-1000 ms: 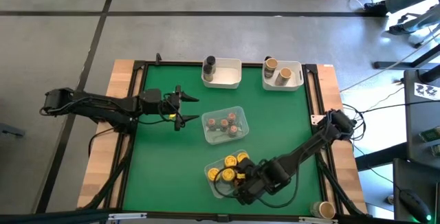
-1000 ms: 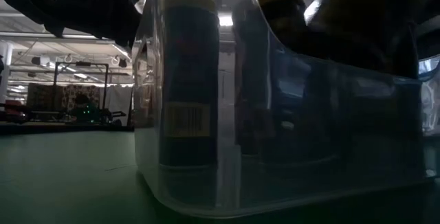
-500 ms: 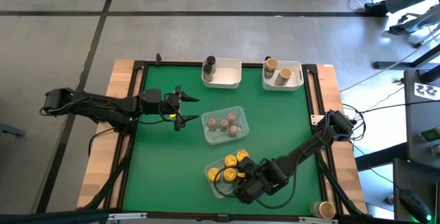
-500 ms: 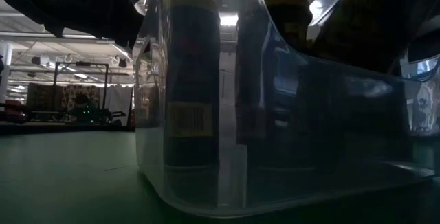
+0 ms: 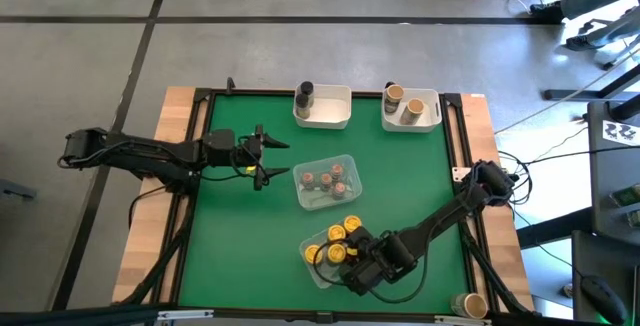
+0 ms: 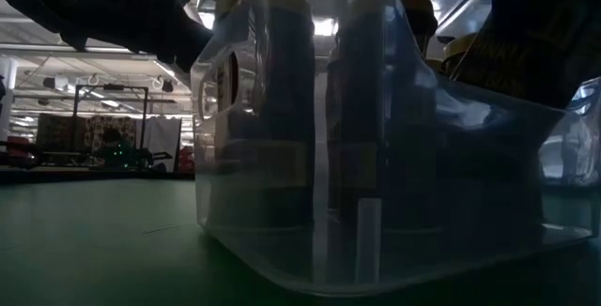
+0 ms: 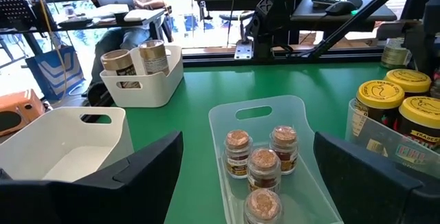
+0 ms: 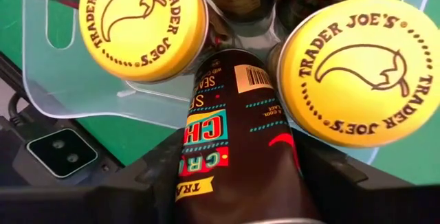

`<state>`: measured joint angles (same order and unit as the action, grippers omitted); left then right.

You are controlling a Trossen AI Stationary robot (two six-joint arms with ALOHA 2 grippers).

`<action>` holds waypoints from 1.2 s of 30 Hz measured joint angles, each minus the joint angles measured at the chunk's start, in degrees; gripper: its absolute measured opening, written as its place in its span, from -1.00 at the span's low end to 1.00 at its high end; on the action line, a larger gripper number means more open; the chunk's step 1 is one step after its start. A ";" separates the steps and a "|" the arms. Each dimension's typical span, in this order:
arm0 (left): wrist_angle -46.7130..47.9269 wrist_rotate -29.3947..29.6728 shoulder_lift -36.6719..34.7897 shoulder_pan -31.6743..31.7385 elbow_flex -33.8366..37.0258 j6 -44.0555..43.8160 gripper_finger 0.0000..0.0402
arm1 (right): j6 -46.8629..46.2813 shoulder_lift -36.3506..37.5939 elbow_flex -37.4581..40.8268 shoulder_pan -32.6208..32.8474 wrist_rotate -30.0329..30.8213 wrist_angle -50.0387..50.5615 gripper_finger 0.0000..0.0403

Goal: Sort spices by type
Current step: Put the yellow seasoning bottle into the bottom transparent bin

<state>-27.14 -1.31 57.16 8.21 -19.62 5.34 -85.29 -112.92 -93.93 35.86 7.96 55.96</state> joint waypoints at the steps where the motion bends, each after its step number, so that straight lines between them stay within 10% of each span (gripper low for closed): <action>1: -0.02 0.01 -0.01 0.00 0.00 0.00 0.56 | 0.00 -0.25 0.00 0.00 0.03 -0.07 0.09; 24: -0.02 0.01 -0.02 0.00 0.00 0.02 0.56 | 0.26 -3.48 0.00 0.00 -1.04 -2.09 0.12; 36: -0.01 0.01 -0.02 0.01 0.00 0.03 0.56 | 1.45 -3.48 -0.28 -0.59 -3.48 -2.16 0.61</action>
<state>-27.14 -1.30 57.14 8.22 -19.62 5.37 -83.85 -116.40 -94.21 35.26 4.48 53.80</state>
